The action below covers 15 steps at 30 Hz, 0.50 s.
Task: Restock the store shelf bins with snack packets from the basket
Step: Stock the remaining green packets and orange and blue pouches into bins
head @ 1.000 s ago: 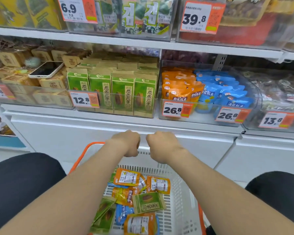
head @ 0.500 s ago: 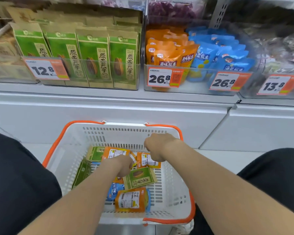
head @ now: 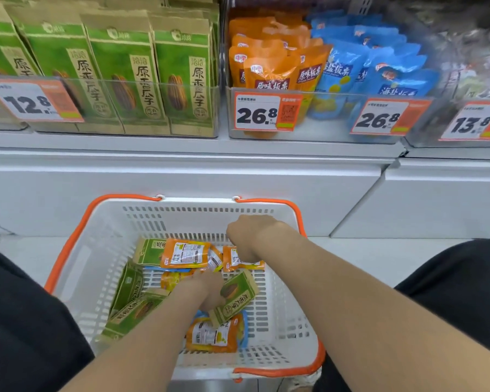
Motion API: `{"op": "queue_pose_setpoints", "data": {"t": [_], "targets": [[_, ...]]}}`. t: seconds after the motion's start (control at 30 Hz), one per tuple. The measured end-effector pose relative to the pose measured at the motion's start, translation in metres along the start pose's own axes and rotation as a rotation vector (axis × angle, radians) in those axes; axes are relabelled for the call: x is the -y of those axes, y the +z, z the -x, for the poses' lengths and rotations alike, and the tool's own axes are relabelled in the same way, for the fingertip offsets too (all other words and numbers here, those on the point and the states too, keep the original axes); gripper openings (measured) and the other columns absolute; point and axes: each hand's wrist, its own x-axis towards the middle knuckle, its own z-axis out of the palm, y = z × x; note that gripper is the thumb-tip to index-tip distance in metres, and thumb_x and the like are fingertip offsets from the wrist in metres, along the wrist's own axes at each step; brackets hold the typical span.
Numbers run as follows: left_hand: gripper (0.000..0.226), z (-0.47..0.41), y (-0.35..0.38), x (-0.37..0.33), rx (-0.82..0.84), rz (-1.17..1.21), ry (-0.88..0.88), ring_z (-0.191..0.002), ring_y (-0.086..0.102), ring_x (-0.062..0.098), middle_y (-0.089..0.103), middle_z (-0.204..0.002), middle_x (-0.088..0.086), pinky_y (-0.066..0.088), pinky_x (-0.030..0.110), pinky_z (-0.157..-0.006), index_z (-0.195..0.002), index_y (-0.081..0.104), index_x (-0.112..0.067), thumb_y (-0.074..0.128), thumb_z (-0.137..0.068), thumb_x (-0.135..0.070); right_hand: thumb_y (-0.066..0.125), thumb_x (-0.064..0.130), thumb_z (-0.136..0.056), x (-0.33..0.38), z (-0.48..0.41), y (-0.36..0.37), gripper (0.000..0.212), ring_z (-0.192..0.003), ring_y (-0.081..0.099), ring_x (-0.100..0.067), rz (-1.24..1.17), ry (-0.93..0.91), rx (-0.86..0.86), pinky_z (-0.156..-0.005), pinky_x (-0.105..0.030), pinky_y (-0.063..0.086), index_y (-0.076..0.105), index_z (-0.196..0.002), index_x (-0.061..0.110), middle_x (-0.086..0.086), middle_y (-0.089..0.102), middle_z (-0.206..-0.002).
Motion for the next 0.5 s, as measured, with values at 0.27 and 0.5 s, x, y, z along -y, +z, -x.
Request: {"op": "queue_pose_setpoints", "data": {"t": [0.27,0.5], "targets": [[0.038,0.001,-0.005,0.002,-0.152,0.179,0.085,-0.065,0.039,0.019,0.042,-0.075,0.000,0.037,0.035,-0.067,-0.072,0.038,-0.019,0.054,-0.106,-0.024,0.051,-0.002,-0.094,0.002,-0.001,-0.003,0.017,-0.066,0.050,-0.019,-0.006,-0.016,0.000,-0.072,-0.039,0.053,0.049,-0.101,0.014,-0.003,0.052,-0.083],[0.027,0.027,-0.031,0.018,-0.597,0.399,0.143,-0.080,0.063,0.023,0.068,-0.087,0.002,0.053,0.036,-0.072,-0.092,0.069,-0.022,0.049,-0.108,-0.016,0.059,-0.003,-0.093,-0.009,0.013,-0.007,0.043,-0.094,0.060,-0.025,0.051,0.034,0.003,-0.071,-0.035,0.048,0.058,-0.132,0.014,-0.004,0.061,-0.117]]}}
